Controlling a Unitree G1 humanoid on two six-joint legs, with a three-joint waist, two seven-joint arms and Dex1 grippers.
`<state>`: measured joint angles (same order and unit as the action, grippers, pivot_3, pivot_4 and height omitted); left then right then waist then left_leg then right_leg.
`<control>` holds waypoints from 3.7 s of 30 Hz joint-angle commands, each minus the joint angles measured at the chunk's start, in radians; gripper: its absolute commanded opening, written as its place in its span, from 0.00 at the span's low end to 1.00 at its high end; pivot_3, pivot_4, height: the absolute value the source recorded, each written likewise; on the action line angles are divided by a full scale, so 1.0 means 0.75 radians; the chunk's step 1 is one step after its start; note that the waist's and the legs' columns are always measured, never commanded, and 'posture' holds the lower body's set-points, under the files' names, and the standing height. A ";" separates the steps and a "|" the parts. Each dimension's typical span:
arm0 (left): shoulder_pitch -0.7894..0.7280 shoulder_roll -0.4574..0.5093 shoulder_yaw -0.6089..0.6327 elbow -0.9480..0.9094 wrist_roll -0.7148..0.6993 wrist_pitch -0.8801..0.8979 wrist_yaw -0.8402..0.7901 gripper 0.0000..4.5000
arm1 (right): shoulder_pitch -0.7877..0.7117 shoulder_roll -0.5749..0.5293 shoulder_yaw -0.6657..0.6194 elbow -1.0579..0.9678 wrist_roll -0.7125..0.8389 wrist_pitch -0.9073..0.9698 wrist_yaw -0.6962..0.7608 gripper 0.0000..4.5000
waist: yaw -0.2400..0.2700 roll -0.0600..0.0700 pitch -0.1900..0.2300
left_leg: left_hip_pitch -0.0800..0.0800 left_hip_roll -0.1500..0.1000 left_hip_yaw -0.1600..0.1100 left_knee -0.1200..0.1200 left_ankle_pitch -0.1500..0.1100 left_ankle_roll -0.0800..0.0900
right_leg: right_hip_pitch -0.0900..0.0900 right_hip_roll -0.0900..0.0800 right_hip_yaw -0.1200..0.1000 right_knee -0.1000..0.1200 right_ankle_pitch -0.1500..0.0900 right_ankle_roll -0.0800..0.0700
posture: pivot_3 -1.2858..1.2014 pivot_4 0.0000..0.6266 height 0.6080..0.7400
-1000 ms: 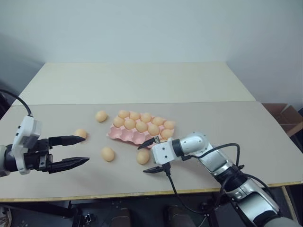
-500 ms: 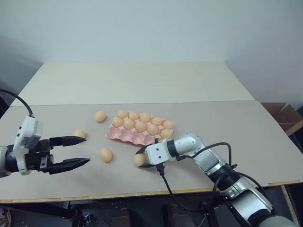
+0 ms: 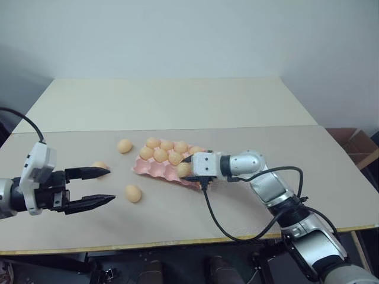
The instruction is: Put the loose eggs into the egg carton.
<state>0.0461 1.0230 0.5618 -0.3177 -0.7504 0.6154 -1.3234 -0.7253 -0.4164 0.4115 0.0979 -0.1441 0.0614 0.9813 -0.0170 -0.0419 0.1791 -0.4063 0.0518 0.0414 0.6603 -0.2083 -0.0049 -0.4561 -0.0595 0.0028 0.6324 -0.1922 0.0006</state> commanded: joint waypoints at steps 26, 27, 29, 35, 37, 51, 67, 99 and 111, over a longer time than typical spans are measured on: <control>0.079 0.024 0.070 0.186 0.080 -0.105 -0.050 0.88 | 0.394 -0.675 -0.820 -0.338 0.995 0.380 0.613 1.00 | 0.000 0.000 0.000 | 0.003 0.001 0.005 0.000 0.000 0.000 | 0.000 0.000 0.004 -0.001 -0.001 -0.001 | 0.52 0.24 1.00; 0.086 0.024 0.078 0.192 0.077 -0.104 -0.056 0.88 | 0.415 -0.691 -0.836 -0.336 1.001 0.379 0.622 1.00 | 0.000 0.000 0.000 | 0.003 0.001 0.006 0.000 0.000 0.000 | 0.000 0.000 0.005 -0.001 -0.001 -0.001 | 0.52 0.24 1.00; 0.098 0.025 0.091 0.200 0.082 -0.114 -0.065 0.88 | 0.453 -0.717 -0.850 -0.333 0.991 0.371 0.617 1.00 | 0.003 0.000 0.000 | 0.003 0.001 0.007 0.000 0.000 0.000 | 0.000 0.000 0.005 -0.001 -0.001 -0.001 | 0.52 0.24 1.00; 0.103 0.021 0.107 0.202 0.078 -0.124 -0.064 0.88 | 0.485 -0.725 -0.850 -0.334 0.975 0.352 0.577 1.00 | 0.004 0.000 0.000 | 0.003 0.001 0.009 0.000 0.000 0.000 | -0.001 -0.001 0.007 -0.002 -0.001 -0.001 | 0.52 0.24 1.00; 0.103 0.021 0.104 0.196 0.078 -0.122 -0.061 0.88 | 0.483 -0.723 -0.846 -0.335 0.976 0.352 0.569 1.00 | 0.005 0.000 0.000 | 0.003 0.001 0.010 0.000 0.000 0.000 | -0.001 -0.001 0.007 -0.002 -0.001 0.000 | 0.52 0.24 1.00; -0.232 -0.141 -0.549 0.318 0.457 -0.406 0.074 0.88 | 0.451 -0.709 -0.812 -0.377 0.983 0.351 0.542 1.00 | 0.023 -0.001 0.000 | 0.002 -0.001 0.011 0.000 0.000 0.000 | -0.001 0.000 0.009 -0.002 0.001 0.002 | 0.52 0.24 1.00; -0.492 -0.244 -0.784 0.641 0.662 -0.637 0.032 0.61 | 0.505 -0.721 -0.851 -0.472 1.018 0.377 0.466 1.00 | 0.021 -0.001 0.000 | 0.001 -0.001 0.013 0.001 0.000 0.000 | -0.001 0.000 0.012 -0.003 0.007 0.012 | 0.52 0.24 1.00; -0.849 -0.618 -0.877 0.633 0.676 -0.567 0.297 0.90 | 0.500 -0.670 -0.847 -0.502 0.998 0.331 0.360 1.00 | 0.025 -0.002 -0.001 | 0.001 -0.003 0.012 0.002 0.000 0.001 | 0.001 0.000 0.014 -0.003 0.010 0.015 | 0.52 0.24 1.00; -0.753 -0.480 -0.698 0.480 0.576 -0.526 0.296 1.00 | 0.499 -0.655 -0.830 -0.504 1.005 0.321 0.347 1.00 | 0.006 -0.002 -0.001 | 0.001 -0.003 0.012 0.002 0.000 0.001 | 0.001 0.000 0.014 -0.003 0.010 0.015 | 0.52 0.24 1.00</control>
<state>-0.5251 0.6350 -0.0159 0.0901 -0.2829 0.2102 -1.1009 -0.3400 -0.9073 -0.1786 -0.2594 0.5946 0.3273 1.2405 -0.0127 -0.0433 0.1784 -0.4054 0.0496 0.0507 0.6620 -0.2083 -0.0045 -0.4554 -0.0593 0.0133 0.6300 -0.1849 0.0118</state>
